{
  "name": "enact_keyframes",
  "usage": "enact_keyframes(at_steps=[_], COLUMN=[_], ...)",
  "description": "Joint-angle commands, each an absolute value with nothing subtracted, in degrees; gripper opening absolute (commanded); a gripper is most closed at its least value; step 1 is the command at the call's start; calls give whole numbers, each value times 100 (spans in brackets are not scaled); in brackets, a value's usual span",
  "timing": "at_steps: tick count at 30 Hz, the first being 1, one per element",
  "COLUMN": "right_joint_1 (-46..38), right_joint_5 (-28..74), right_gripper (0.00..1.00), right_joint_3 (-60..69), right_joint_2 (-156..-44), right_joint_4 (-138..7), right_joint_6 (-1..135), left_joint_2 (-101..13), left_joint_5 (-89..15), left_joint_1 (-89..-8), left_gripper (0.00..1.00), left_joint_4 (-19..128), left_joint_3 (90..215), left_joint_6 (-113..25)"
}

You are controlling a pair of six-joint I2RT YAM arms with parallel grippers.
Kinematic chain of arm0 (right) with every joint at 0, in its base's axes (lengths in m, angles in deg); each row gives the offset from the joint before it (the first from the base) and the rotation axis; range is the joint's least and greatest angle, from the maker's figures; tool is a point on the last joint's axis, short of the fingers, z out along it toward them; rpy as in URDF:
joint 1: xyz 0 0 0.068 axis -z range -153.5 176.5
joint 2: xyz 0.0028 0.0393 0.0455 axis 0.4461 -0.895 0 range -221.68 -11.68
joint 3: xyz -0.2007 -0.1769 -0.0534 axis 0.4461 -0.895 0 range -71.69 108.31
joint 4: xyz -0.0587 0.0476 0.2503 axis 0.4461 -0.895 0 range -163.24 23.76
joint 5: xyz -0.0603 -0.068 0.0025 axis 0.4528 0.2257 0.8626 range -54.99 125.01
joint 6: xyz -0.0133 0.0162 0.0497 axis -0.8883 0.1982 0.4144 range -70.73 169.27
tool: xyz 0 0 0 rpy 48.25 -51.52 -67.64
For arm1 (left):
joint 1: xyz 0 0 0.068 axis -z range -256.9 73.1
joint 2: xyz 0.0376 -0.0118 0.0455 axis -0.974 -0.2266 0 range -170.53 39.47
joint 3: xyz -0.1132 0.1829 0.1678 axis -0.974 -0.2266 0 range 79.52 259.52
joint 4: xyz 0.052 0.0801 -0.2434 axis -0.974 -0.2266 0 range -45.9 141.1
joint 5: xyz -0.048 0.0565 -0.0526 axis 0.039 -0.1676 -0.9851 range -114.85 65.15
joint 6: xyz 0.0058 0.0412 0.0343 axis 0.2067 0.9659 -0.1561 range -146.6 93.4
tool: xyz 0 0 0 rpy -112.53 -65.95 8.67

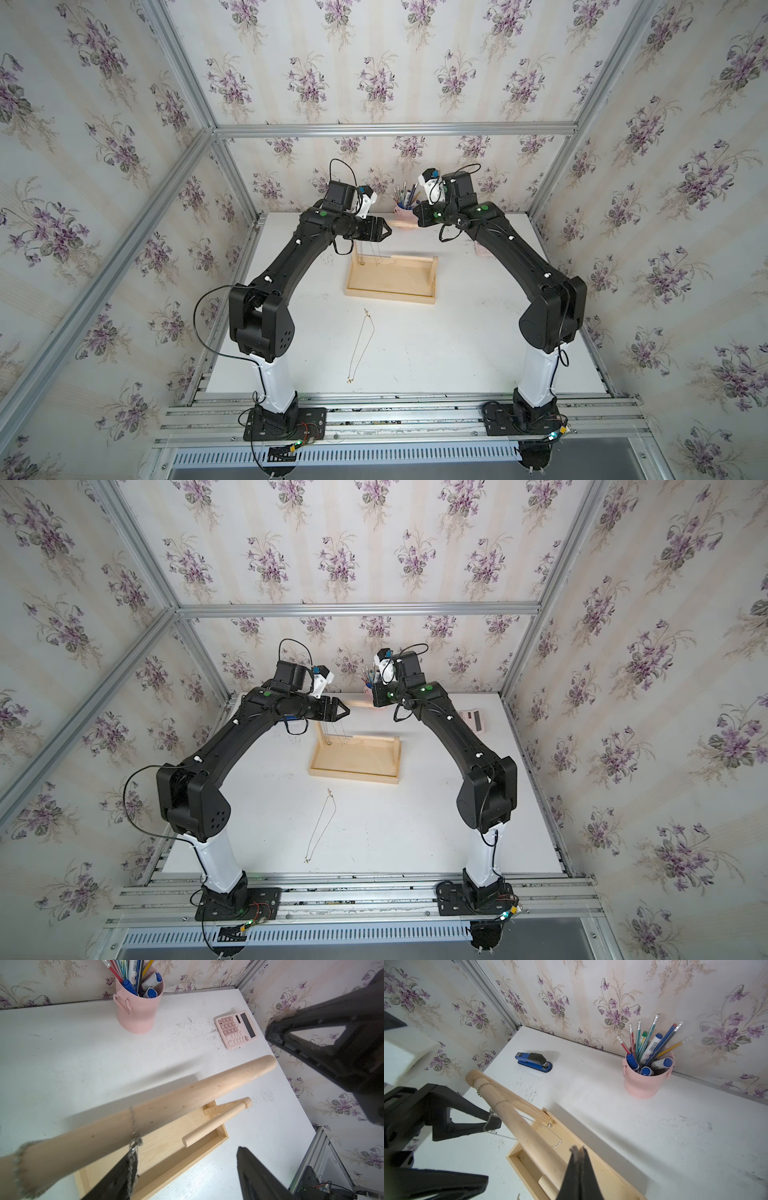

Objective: Hang the necklace on the jewelry display stand
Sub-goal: Hang the necklace on the stand.

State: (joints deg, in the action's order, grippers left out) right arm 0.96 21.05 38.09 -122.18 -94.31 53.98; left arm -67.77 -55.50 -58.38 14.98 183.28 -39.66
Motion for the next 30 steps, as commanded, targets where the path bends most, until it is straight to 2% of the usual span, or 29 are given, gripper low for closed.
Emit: enact_keyframes(at_steps=[1,2,3,20,30], right_joint_1=[84,89,88,85,88], right_joint_5=[2139,2134,2136,2097,2080], right_gripper=[0,0,0,0,0], right_joint_3=[3786,3782,3782,3563,3423], right_joint_2=[-12146,-12146,-12143,-11980,-11878], right_joint_4=[-9261,-9260,-9253,-9131,-9052], right_joint_6=[5436,5437,5437,5480,5507], left_joint_2=[-6813,-6827,-6839,-6977,-7136], left_joint_5=[-5745,-5775,-5821,-5945,-5163], left_joint_1=[-5836,-5836,-5836,-5774,-5701], left_gripper=[84,88,99,100,100], left_joint_4=[1683,1683,1686,1181,708], left_joint_3=[18402,18424,18451,18795,19044], left_joint_6=[-4030,-4031,-4031,-3910,-3870])
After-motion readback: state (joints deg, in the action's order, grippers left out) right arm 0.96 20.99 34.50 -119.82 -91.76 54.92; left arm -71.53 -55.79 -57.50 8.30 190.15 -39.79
